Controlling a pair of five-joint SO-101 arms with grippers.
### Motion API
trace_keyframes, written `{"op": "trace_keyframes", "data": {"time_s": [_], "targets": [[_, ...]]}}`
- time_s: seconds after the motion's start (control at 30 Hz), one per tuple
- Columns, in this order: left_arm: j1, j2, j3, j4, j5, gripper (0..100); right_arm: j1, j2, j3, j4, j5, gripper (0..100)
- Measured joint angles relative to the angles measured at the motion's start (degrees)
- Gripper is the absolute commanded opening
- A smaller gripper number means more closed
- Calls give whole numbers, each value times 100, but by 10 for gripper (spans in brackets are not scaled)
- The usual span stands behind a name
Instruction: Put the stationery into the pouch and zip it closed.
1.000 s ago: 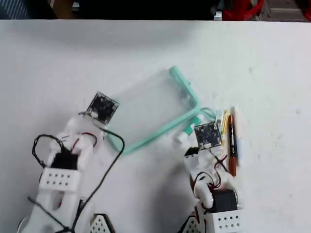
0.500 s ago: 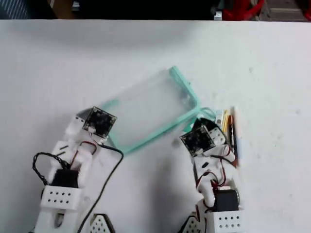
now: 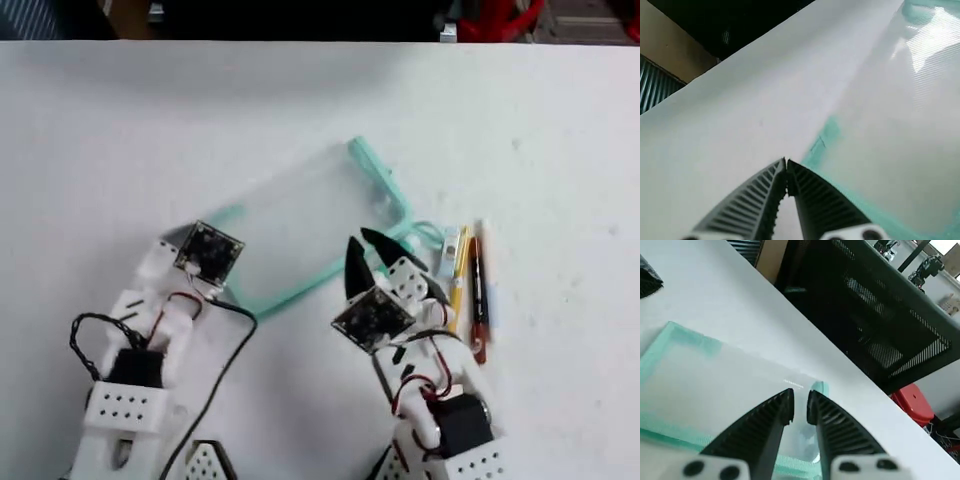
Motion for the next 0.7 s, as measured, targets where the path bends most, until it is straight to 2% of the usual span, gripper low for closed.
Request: {"op": "trace_keyframes", "data": {"time_s": [0.2,0.37,0.47,0.7], "targets": [[44,0,0,0,0,24,-185,2092,-844,-202,-677,32],[35,0,0,0,0,24,-167,3754,-1011,-457,-1240,29],[35,0,0,0,0,24,-176,3895,-1020,-475,-1486,31],[35,0,0,0,0,24,-176,3640,-747,-475,-1538,44]]}}
